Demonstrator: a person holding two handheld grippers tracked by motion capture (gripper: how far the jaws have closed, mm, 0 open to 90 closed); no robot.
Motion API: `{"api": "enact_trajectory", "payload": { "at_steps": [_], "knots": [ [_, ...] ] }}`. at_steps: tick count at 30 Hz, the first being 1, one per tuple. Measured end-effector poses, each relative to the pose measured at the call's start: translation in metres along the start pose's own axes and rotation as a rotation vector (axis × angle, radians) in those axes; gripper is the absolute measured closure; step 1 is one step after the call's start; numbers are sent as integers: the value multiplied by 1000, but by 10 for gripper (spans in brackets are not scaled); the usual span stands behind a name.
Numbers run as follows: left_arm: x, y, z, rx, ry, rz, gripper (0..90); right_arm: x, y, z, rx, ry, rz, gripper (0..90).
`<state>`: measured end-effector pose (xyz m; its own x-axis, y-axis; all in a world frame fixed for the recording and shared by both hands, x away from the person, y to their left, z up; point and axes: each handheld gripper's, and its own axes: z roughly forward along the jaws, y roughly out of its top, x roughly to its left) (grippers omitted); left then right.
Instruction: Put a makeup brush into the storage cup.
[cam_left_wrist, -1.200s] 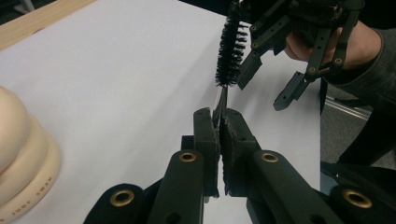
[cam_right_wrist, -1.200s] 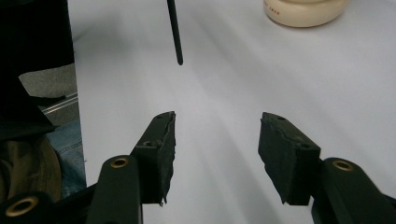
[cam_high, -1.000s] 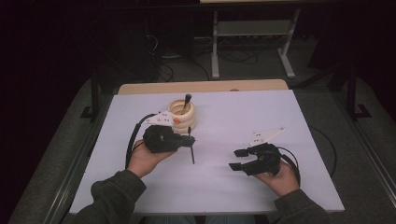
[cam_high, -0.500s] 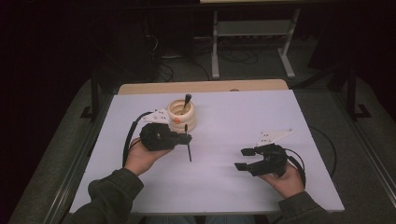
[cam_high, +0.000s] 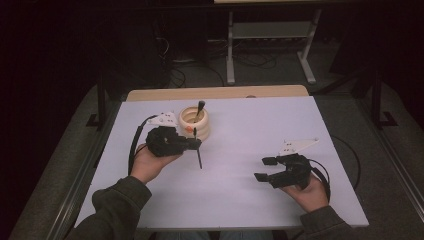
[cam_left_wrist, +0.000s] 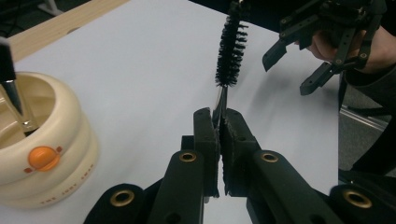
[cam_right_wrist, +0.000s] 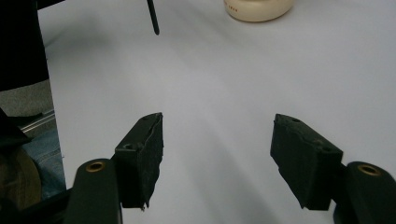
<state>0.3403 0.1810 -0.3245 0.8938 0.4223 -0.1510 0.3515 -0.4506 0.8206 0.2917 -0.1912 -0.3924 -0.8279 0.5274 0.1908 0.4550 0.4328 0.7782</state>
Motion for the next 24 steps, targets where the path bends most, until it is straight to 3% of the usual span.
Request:
{"api": "enact_trajectory", "payload": {
  "at_steps": [14, 24],
  "knots": [
    [13, 9, -7, -8, 35, -11, 860, -3, -2, -2, -3, -12, 5, 327],
    [19, 15, -12, -23, 51, -9, 860, -6, -5, -4, -10, -52, 12, 309]
  ]
}}
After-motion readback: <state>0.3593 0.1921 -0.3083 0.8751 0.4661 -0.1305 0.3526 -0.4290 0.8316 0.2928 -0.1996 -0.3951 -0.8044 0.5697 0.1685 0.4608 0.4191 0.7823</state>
